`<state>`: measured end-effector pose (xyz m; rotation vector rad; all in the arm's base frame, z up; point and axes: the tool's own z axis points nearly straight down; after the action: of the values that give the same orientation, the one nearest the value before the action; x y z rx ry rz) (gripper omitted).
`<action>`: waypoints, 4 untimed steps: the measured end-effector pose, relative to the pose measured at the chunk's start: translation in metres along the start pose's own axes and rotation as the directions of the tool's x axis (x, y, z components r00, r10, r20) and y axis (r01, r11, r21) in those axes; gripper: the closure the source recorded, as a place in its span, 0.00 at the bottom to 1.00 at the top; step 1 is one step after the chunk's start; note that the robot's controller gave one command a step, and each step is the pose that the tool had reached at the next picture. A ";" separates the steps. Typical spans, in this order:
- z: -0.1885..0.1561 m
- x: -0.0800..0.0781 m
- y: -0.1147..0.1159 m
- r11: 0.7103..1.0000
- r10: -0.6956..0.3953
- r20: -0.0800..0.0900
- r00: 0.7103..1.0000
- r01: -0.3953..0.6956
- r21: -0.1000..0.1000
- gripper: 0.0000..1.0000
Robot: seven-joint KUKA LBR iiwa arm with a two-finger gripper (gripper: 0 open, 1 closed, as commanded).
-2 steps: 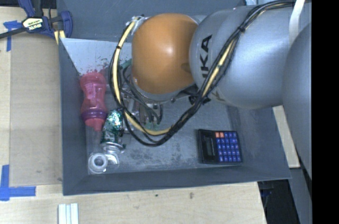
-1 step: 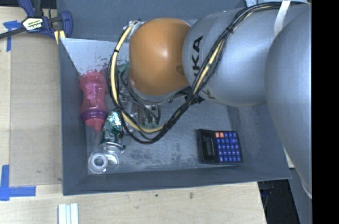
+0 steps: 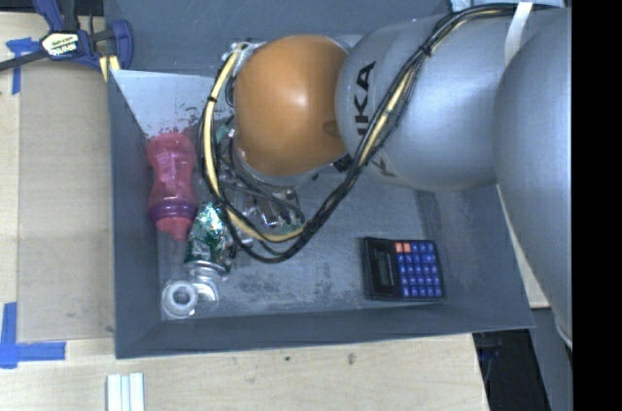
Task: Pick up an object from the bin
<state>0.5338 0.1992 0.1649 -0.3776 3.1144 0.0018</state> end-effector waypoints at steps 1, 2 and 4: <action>0.017 0.001 -0.006 0.995 0.100 -0.002 0.995 -0.100 0.000 0.00; 0.037 -0.012 -0.007 0.991 0.131 0.003 0.991 -0.131 -0.001 0.00; 0.085 -0.028 -0.012 0.900 -0.436 -0.002 0.900 0.435 0.024 1.00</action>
Offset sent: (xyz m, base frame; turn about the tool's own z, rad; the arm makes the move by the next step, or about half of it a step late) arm 0.0221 -0.0019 -0.0489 0.0854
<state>0.5641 0.1946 0.0800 -1.0616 2.9451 -0.0357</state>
